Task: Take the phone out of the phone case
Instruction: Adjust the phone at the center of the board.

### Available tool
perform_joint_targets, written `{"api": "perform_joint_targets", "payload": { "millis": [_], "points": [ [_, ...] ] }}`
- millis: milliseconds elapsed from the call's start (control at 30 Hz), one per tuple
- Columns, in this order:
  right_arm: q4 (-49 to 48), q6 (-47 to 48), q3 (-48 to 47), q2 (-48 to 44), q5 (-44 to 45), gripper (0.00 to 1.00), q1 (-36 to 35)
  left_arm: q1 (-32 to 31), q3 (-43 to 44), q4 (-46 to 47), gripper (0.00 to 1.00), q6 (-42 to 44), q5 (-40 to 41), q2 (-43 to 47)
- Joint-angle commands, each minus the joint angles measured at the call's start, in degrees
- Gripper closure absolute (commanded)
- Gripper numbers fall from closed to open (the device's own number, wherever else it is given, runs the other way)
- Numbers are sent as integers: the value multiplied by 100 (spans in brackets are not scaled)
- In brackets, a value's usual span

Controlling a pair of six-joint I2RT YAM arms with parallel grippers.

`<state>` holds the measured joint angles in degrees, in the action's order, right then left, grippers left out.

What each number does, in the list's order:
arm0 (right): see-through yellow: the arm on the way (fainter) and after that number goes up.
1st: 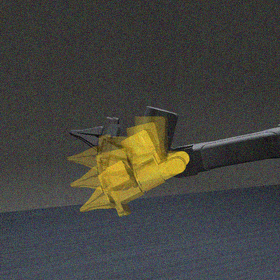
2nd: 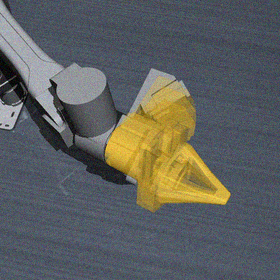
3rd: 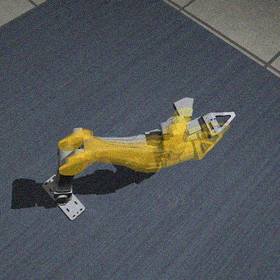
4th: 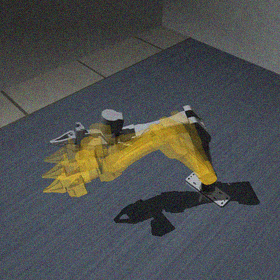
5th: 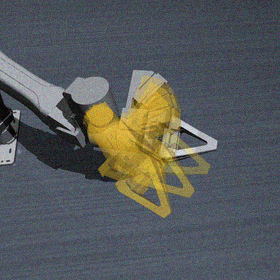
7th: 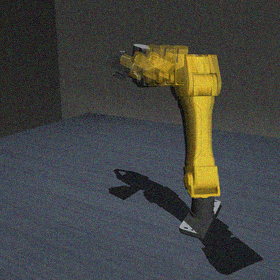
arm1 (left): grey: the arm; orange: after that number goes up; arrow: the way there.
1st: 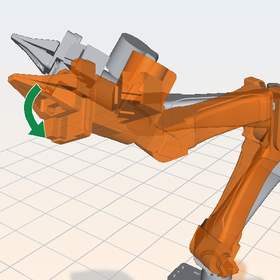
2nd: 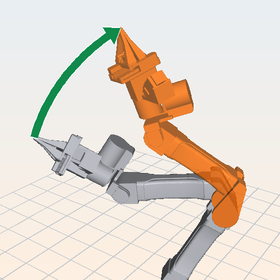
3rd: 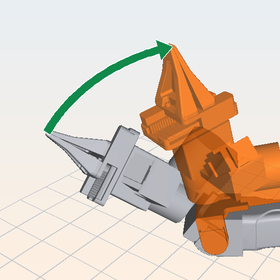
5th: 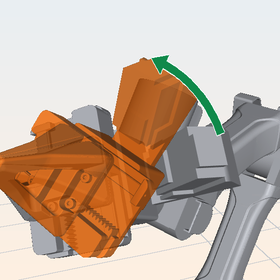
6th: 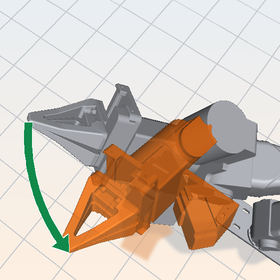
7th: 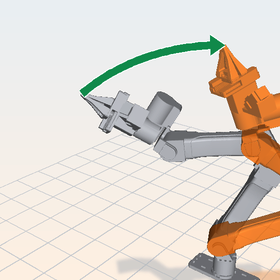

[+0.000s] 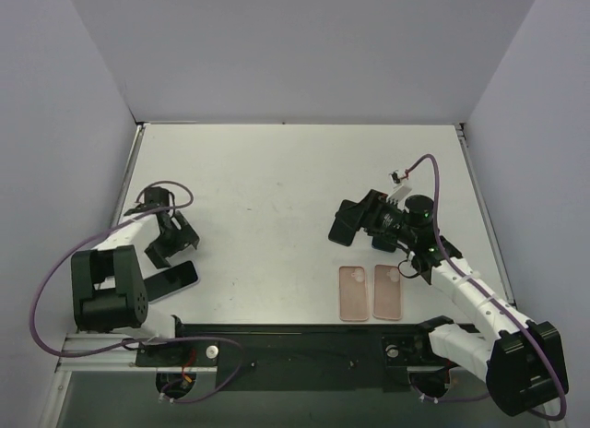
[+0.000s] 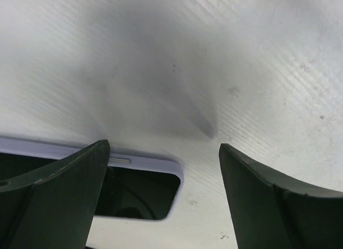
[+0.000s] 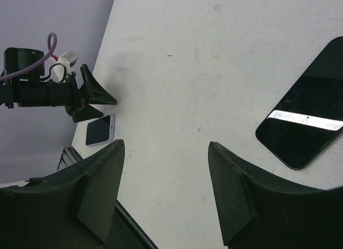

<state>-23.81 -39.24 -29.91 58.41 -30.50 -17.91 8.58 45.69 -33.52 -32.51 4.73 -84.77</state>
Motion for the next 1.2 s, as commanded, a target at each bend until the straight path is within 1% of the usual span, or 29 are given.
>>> {"api": "perform_joint_targets", "payload": {
  "millis": [0, 33, 67, 100, 133, 167, 200, 233, 267, 300, 333, 367, 400, 433, 467, 500, 533, 567, 600, 633, 667, 700, 733, 833, 1000, 1033, 1133, 1167],
  "points": [
    [-370, -4, 47, -137, -114, 42, 51, -462, 546, -972, 11, -404, 1002, 12],
    [-370, 13, 38, -137, -105, 42, 51, -654, 476, -990, 12, -588, 1099, 187],
    [-352, 22, 29, -155, -96, 42, 51, -760, 363, -964, 12, -781, 1387, 720],
    [-343, 22, 29, -155, -105, 42, 51, -805, 83, -877, 12, -1174, 1434, 1360],
    [-335, 22, 38, -163, -88, 42, 51, -796, -68, -858, 12, -1379, 1495, 1663],
    [-335, 22, 38, -164, -88, 42, 51, -762, -391, -910, 12, -1946, 1652, 2310],
    [-343, 5, 47, -164, -88, 42, 51, -648, -534, -1015, 16, -2213, 1906, 2638],
    [-361, -4, 47, -137, -105, 42, 60, -525, -770, -1277, 20, -2755, 1978, 3085],
    [-370, -22, 55, -128, -105, 41, 60, -202, -877, -1411, 30, -2978, 2014, 3333],
    [-404, -48, 56, -102, -114, 42, 68, -25, -1000, -1647, 39, -3206, 2014, 3623],
    [-422, -66, 64, -119, -140, 42, 60, 229, -1044, -1719, 43, -3217, 2014, 3739],
    [-466, -83, 73, -120, -149, 41, 77, 188, -975, -1928, 48, -3313, 2414, 3688],
    [-466, -101, 82, -120, -158, 42, 77, 188, -792, -1939, 52, -3201, 2514, 3600],
    [-484, -110, 82, -128, -167, 41, 77, 214, -677, -2009, 53, -3061, 2785, 3303],
    [-493, -118, 99, -146, -167, 42, 77, 371, -467, -2114, 55, -2972, 2866, 3135],
    [-484, -127, 91, -163, -158, 42, 77, 599, -404, -2054, 60, -2841, 2762, 2768],
    [-493, -136, 99, -164, -158, 42, 77, 1054, -394, -1784, 63, -2405, 2605, 2538],
    [-493, -136, 100, -181, -175, 42, 86, 1328, -386, -1781, 74, -2365, 2359, 2196],
    [-493, -136, 100, -199, -167, 42, 86, 1713, -386, -1798, 80, -2356, 2270, 2019],
    [-501, -127, 100, -225, -167, 42, 95, 1822, -420, -1703, 86, -2287, 2104, 1817],
    [-501, -127, 108, -216, -167, 41, 95, 2023, -551, -1563, 87, -2234, 2059, 1728],
    [-501, -136, 108, -234, -167, 42, 95, 2095, -605, -1518, 88, -2285, 2015, 1632],
    [-519, -136, 108, -234, -175, 42, 104, 2182, -788, -1256, 87, -2277, 1962, 1622],
    [-580, -171, 135, -234, -202, 42, 121, 2244, -1044, -1043, 88, -2461, 1760, 1342],
    [-633, -215, 144, -225, -228, 42, 156, 2227, -1317, -929, 99, -2777, 1382, 858],
    [-633, -215, 152, -225, -237, 42, 156, 2157, -1317, -894, 100, -2761, 1225, 814],
    [-651, -215, 170, -269, -220, 42, 174, 1815, -1308, -928, 100, -2962, 856, 620],
    [-642, -215, 170, -269, -228, 42, 174, 1562, -1300, -946, 100, -3058, 802, 611]
  ]
}}
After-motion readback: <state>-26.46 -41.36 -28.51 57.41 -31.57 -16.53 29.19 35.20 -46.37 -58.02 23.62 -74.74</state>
